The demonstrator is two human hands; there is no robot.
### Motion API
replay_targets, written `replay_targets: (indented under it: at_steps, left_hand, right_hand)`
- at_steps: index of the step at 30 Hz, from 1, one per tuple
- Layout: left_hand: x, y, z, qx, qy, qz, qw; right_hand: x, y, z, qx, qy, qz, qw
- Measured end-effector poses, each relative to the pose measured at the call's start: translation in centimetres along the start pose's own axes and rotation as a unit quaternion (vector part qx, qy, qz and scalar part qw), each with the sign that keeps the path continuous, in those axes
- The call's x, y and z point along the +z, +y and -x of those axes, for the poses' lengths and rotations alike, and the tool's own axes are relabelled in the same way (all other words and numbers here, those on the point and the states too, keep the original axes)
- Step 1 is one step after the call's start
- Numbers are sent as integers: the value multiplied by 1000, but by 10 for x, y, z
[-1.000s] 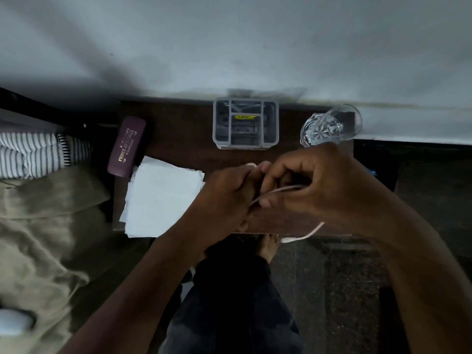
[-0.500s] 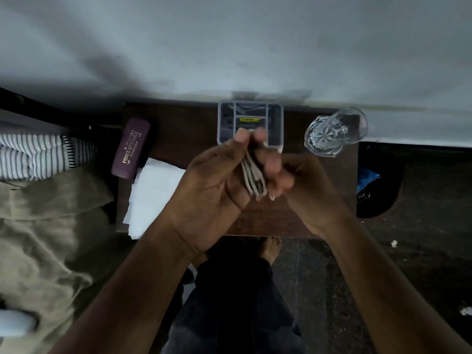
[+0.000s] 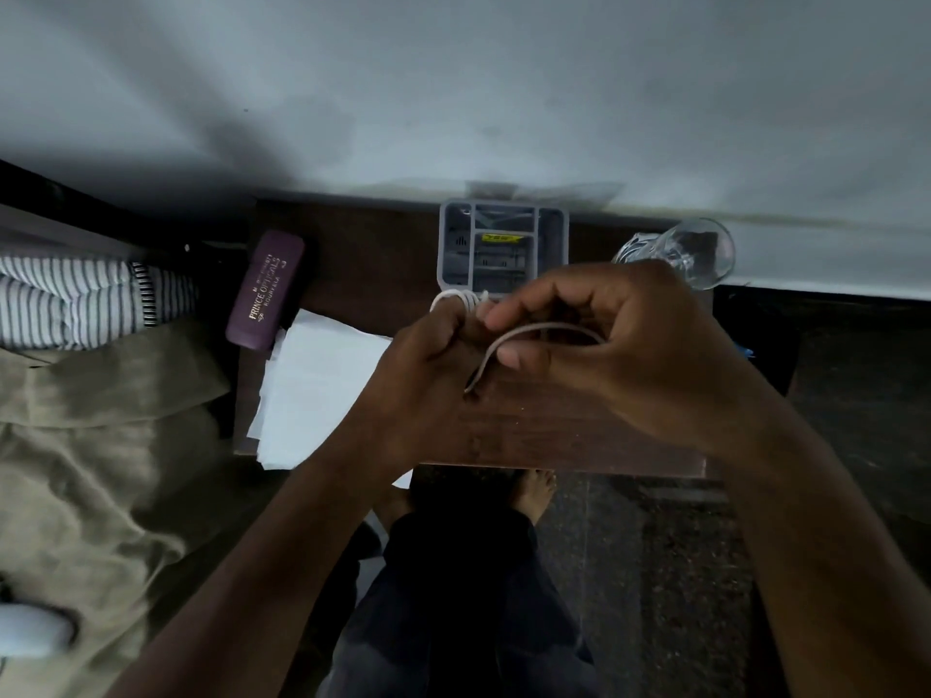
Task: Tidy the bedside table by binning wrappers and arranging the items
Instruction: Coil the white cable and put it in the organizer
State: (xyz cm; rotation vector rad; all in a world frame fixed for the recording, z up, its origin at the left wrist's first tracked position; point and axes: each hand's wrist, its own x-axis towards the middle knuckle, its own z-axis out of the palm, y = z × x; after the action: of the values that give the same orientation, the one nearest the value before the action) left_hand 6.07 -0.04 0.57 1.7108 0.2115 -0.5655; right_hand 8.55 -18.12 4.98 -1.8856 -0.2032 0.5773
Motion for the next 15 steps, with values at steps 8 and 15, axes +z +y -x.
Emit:
replay_targets:
  at_steps: [8,15]
  left_hand:
    - [-5,17,4,-65,-183,334,922]
    - [4,16,-6,-39,-71,434,897]
  right_hand:
    - [16,19,-20,31,142,-190,971]
    - [46,27,-4,210,84,-458,860]
